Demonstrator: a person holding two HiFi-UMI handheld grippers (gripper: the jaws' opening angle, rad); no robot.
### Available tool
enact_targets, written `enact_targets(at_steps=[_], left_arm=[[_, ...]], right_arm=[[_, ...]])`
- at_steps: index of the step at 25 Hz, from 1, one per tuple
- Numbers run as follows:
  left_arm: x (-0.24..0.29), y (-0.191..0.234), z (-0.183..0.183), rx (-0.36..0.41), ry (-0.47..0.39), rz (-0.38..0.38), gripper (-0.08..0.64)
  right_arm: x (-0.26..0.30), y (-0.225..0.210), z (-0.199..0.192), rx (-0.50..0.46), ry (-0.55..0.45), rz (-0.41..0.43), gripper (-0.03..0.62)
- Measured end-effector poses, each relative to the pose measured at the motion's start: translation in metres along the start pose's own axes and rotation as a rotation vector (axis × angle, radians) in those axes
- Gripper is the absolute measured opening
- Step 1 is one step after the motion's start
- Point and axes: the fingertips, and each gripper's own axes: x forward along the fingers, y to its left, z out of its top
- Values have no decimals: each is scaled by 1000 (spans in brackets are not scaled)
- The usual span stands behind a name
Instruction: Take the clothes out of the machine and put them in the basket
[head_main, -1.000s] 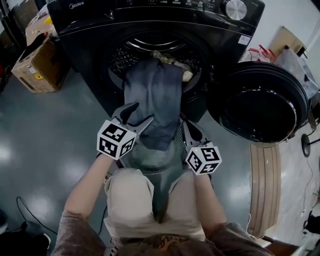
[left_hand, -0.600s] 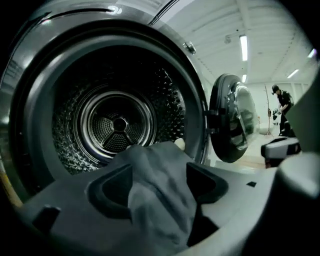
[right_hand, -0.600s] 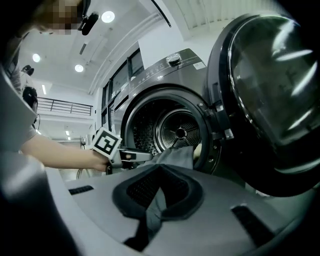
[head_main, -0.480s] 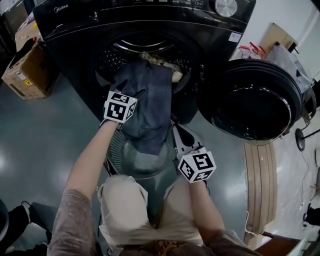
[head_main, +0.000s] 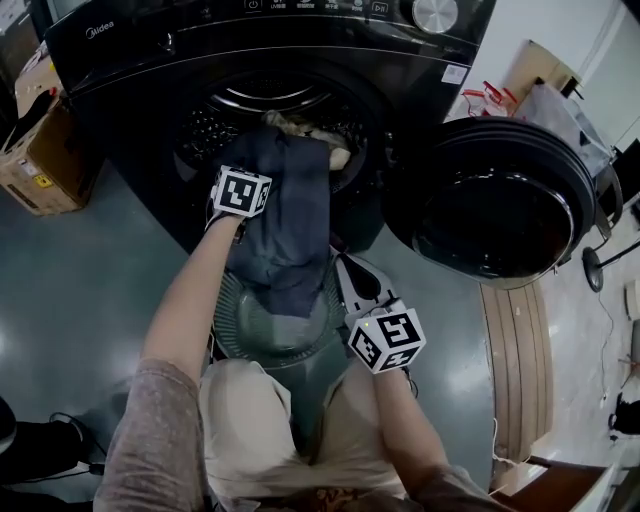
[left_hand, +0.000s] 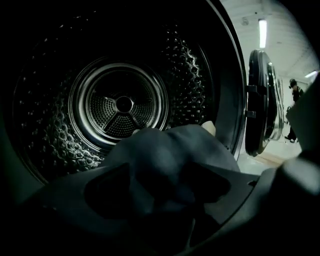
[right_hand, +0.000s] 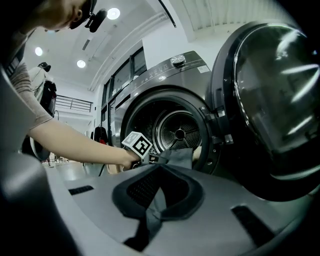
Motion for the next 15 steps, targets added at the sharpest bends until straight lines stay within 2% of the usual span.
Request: enact_targets(at_steps=[5, 7, 10, 12, 14, 15], left_arm=[[9, 1, -8, -2, 32, 33, 367], [9, 2, -9, 5, 34, 39, 342], [4, 2, -9, 35, 9, 44, 238], [-2, -2, -8, 52, -16, 34, 118], [-11, -8, -5, 27, -42, 4, 17], [-18, -11, -3, 5, -60, -16, 15]], right_arm=[[4, -2, -4, -9, 14, -4, -3], [5, -2, -5, -20, 20, -3, -3], [4, -6, -8, -19, 26, -11, -3], [4, -8, -8, -15, 27, -16, -3], [4, -9, -8, -16, 26, -17, -3], [5, -9, -7, -18, 24, -17, -3]])
